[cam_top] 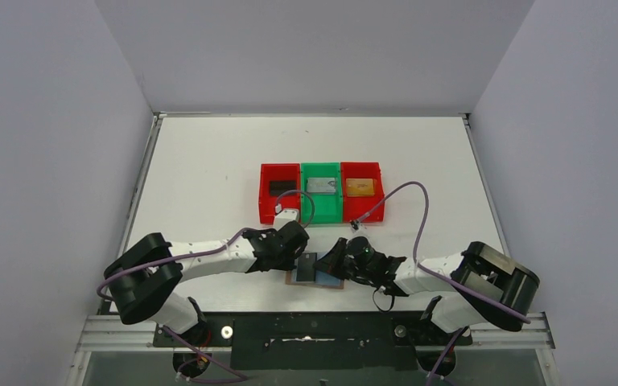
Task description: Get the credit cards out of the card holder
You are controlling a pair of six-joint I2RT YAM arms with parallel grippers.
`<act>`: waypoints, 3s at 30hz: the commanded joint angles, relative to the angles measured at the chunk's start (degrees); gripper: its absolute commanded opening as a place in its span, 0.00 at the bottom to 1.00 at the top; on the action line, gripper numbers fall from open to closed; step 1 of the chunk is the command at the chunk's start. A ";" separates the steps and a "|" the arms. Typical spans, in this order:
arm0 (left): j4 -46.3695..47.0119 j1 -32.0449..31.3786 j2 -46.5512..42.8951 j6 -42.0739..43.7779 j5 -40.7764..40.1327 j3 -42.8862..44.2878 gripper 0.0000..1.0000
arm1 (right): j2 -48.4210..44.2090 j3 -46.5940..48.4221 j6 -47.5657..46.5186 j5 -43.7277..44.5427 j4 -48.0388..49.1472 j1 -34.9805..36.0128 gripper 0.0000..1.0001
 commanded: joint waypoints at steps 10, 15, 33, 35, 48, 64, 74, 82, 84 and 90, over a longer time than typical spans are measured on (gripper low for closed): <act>-2.74 -0.41 -0.76 -0.32 -0.49 -1.24 0.16 | -1.48 -3.03 2.29 2.80 -1.42 -0.65 0.00; -0.38 -1.18 -4.87 1.15 0.55 0.83 0.26 | 0.64 -1.50 1.40 2.02 -1.96 -0.69 0.00; -6.17 -4.95 4.92 3.97 -2.09 5.97 0.29 | -0.10 -1.28 1.20 3.24 -3.43 -0.64 0.00; -7.22 -5.40 5.75 3.23 -3.31 6.36 0.26 | -0.46 -1.28 1.23 3.32 -3.73 -0.70 0.00; -7.13 -5.79 5.53 2.62 -4.17 5.23 0.22 | -2.59 -1.84 1.22 3.95 -5.22 -0.73 0.00; -9.75 -6.18 8.95 0.92 -7.29 5.69 0.15 | -5.81 -4.88 2.03 2.23 -3.61 -1.69 0.01; -9.28 -6.18 9.00 0.59 -7.25 5.14 0.14 | -8.00 -7.60 3.44 2.11 -3.24 -2.37 0.02; -8.15 -6.18 7.69 0.50 -6.19 5.43 0.16 | -8.41 -6.76 2.77 3.05 -6.61 -2.66 0.04; -8.10 -6.18 6.60 0.49 -5.92 6.15 0.21 | -7.44 -6.04 2.11 2.88 -6.62 -2.59 0.04; -6.93 -6.23 0.57 0.43 -4.79 9.58 0.39 | -2.00 -1.79 -0.83 1.58 -7.09 -2.59 0.04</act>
